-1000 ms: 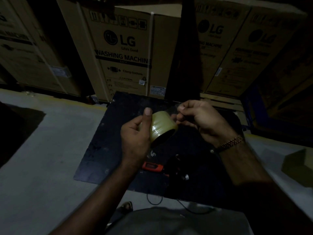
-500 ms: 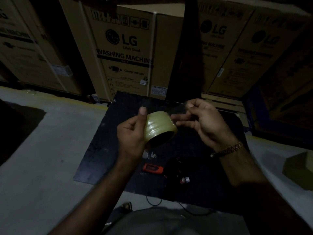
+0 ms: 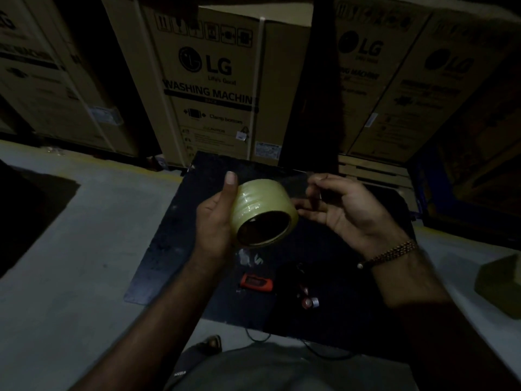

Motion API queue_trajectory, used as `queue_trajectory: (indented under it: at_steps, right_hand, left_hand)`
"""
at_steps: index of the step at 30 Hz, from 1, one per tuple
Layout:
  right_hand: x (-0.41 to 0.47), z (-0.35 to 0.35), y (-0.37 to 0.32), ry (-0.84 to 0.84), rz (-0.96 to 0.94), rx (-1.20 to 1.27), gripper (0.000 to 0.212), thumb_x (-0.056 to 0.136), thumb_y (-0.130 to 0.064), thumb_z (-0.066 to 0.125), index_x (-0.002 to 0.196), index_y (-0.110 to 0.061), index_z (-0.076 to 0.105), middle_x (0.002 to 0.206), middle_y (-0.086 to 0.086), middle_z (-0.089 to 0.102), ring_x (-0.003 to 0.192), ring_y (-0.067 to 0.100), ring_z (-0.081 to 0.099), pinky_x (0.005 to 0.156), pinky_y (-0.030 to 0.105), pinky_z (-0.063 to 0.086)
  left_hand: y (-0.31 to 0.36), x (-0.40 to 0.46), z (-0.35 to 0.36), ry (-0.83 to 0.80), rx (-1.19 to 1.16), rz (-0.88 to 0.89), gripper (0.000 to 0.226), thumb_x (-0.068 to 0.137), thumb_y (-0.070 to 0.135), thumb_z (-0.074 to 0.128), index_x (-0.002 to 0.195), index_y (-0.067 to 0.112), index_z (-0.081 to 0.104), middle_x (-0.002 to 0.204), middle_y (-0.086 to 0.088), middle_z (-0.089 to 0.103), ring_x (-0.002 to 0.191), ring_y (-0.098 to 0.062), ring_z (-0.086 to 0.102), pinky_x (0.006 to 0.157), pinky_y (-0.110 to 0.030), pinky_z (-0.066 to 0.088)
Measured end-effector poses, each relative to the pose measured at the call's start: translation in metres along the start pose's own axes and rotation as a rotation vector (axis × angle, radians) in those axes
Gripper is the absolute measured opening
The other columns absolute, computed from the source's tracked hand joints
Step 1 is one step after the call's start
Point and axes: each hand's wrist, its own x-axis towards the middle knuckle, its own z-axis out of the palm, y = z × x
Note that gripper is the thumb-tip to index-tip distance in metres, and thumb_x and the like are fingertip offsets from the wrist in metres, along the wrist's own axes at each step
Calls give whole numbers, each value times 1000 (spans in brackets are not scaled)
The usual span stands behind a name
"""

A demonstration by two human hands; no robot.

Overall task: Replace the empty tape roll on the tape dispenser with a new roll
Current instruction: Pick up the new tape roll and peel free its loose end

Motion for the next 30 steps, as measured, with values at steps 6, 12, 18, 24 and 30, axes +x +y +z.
queue_trajectory:
  at_steps: [6, 12, 18, 24, 30]
  right_hand:
    - [2, -2, 8, -17, 61, 78, 15, 102, -25, 61, 96, -13, 68, 85, 4, 72, 98, 28, 72, 97, 45, 59]
    - [10, -5, 7, 23, 83, 61, 20, 106, -20, 57, 86, -16, 61, 78, 1, 62, 93, 26, 77, 90, 44, 63]
    - [13, -15, 12, 0, 0, 67, 34, 114, -18, 37, 82, -12, 48, 77, 5, 48, 98, 34, 80, 81, 42, 67]
    - [17, -15, 18, 19, -16, 90, 33, 114, -20, 37, 84, -9, 48, 77, 6, 49, 94, 33, 81, 74, 37, 66]
    - [22, -17, 24, 16, 21, 177, 31, 113, -23, 41, 85, -12, 52, 76, 4, 55, 98, 30, 80, 82, 40, 66]
  left_hand:
    - [4, 3, 0, 8, -4, -92, 71, 77, 64, 66, 104, -2, 71, 99, -34, 65, 91, -43, 65, 87, -65, 55]
    - [0, 8, 1, -31, 30, -77, 85, 69, 75, 69, 104, -3, 69, 105, -43, 67, 89, -43, 66, 82, -60, 58]
    - [-4, 19, -7, -125, 45, -115, 60, 67, 71, 82, 87, 14, 81, 95, -27, 76, 83, -35, 74, 83, -49, 58]
    - [-5, 20, -7, -170, 3, -200, 47, 84, 49, 67, 103, 8, 80, 117, -39, 69, 99, -44, 69, 98, -68, 52]
    - [-16, 27, -12, -187, -74, -272, 52, 75, 60, 75, 104, 18, 84, 114, -22, 77, 97, -32, 76, 91, -49, 61]
